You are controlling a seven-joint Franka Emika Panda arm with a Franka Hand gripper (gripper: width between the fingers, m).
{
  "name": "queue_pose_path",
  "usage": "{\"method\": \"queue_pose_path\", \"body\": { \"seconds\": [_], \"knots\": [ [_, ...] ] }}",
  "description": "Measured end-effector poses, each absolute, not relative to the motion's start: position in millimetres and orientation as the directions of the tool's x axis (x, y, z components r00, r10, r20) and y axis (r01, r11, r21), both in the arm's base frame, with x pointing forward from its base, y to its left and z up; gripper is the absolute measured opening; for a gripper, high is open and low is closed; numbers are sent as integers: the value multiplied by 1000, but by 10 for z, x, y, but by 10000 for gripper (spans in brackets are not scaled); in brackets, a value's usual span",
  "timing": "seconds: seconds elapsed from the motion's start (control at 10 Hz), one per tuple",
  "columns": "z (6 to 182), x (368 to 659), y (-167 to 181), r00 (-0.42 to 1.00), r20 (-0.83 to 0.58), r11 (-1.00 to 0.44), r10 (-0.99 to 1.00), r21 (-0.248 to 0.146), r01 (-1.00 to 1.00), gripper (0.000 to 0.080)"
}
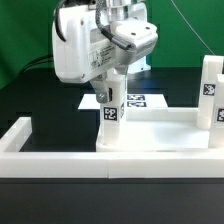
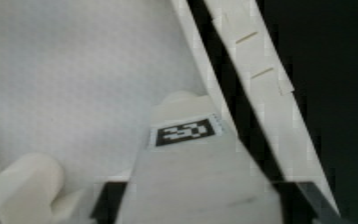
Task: Assemble desk
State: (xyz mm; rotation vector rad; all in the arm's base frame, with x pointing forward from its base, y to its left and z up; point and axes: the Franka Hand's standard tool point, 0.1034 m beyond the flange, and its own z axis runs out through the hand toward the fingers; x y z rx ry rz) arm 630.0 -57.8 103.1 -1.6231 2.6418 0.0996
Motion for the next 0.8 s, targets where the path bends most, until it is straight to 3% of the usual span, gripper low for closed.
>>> {"method": "queue_pose_path", "body": {
  "seconds": [0.1,0.2,0.3,0.6,0.8],
  "knots": [
    [1029,6300,-574,-445,-68,444,-893,34,-895,326],
    [1066,6308,-566,-422,-73,421,-903,32,-906,498],
    [1135,6312,-538,-407,-82,405,-910,34,-914,605],
    [1390,6365,-325,-400,-112,400,-910,24,-916,648],
    [1378,6371,-272,-387,-110,386,-916,25,-922,649]
  ]
}}
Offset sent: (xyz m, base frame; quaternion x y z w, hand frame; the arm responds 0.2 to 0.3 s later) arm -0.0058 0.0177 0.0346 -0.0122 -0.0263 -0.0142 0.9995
